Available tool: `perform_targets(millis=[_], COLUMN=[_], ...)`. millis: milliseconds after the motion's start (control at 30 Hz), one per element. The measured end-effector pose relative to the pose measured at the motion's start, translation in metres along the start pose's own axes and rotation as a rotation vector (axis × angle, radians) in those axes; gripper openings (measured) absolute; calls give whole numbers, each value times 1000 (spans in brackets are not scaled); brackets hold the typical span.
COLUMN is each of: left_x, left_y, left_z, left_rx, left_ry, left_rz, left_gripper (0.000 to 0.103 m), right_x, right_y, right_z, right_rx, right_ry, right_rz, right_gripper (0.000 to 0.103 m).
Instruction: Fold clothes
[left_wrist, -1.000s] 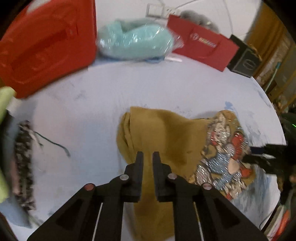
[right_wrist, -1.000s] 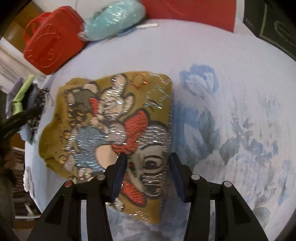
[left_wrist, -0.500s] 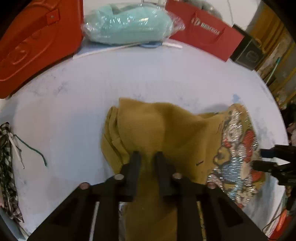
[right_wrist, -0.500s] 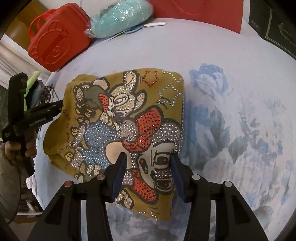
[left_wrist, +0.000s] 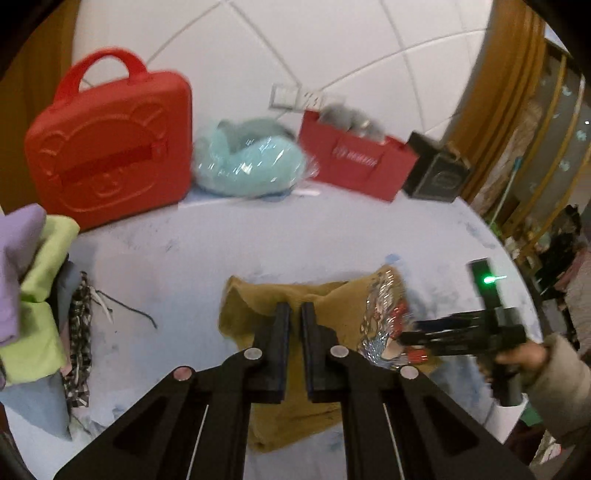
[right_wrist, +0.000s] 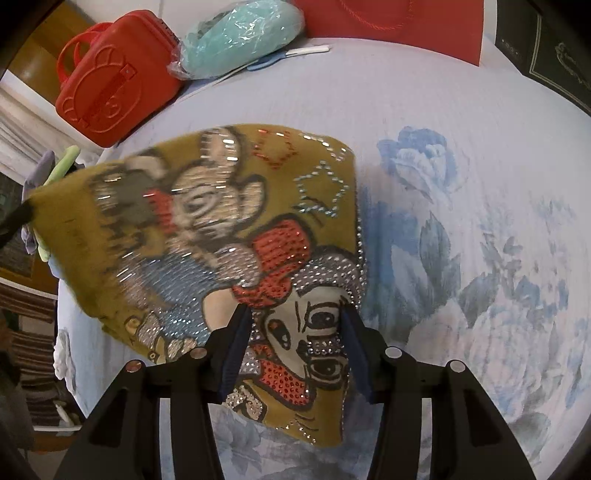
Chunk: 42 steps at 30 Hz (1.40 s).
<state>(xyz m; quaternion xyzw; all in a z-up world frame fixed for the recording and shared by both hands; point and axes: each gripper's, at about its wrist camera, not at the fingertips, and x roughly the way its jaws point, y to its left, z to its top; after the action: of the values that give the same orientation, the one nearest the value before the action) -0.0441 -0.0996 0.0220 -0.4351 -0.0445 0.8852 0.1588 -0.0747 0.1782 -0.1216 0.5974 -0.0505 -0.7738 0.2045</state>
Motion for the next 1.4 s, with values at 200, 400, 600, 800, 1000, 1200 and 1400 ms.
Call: perform_targets(millis=[200, 400, 600, 800, 1000, 1200, 1400], left_x=[106, 131, 120, 165, 178, 119, 102], left_y=[58, 81, 63, 58, 81, 72, 45], left_z=[29, 45, 49, 31, 24, 4, -37], left_rx=[-99, -127, -26, 2, -68, -101, -56], left_ry=[151, 154, 114, 250, 275, 206, 271], left_rz=[139, 196, 131, 150, 192, 153, 113], left_gripper=[7, 37, 43, 36, 43, 43, 47], right_x=[0, -17, -30, -2, 11, -20, -28], right_y=[0, -13, -9, 0, -20, -13, -4], right_z=[2, 5, 26, 52, 56, 24, -29], right_rx=[22, 85, 51, 25, 104, 96, 104], right_ry=[-1, -60, -109, -44, -19, -68, -40], right_rz=[0, -26, -11, 26, -38, -26, -35], right_gripper=[51, 51, 32, 29, 0, 3, 10])
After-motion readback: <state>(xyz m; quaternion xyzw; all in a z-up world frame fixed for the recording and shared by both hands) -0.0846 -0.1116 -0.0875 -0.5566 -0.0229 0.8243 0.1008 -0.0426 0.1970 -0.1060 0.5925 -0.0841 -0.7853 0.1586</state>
